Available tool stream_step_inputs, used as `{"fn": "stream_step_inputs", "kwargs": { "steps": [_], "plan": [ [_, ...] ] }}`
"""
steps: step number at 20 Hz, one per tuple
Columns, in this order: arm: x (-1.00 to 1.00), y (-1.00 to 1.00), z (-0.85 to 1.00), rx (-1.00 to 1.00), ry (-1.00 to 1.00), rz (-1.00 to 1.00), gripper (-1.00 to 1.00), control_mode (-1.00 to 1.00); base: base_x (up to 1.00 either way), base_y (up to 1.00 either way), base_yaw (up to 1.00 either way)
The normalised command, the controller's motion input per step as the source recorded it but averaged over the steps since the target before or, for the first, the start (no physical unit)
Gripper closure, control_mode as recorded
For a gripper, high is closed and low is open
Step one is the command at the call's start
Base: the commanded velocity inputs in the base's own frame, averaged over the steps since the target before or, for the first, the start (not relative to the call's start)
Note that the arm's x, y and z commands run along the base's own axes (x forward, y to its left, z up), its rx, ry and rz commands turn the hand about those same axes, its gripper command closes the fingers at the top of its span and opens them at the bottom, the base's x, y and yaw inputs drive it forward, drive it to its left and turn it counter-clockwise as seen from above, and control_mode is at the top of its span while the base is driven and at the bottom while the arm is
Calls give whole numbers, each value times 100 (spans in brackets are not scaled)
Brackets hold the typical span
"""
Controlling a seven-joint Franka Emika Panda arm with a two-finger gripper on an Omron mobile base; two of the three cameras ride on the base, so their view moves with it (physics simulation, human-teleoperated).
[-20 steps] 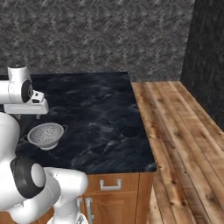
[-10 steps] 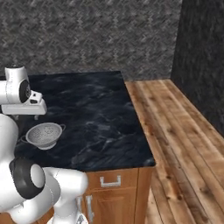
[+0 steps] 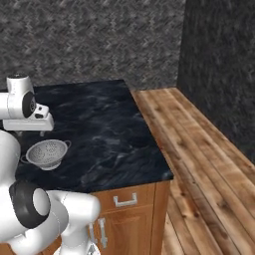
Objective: Pick the colander and mug and place them in the sink. Then turn on the water.
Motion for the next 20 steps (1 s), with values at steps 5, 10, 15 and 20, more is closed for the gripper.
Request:
{"fn": "stream_step_inputs", "kwargs": {
  "steps": [5, 10, 15, 20],
  "plan": [
    [0, 0, 0, 0, 0, 0, -100, 100, 45, 2, -16],
    [0, 0, 0, 0, 0, 0, -100, 100, 23, -1, -15],
    [16, -19, -15, 0, 7, -20, -100, -100, 5, 0, -4],
    [15, -22, -19, 1, 11, -29, -100, -100, 0, 0, 0]
  ]
}}
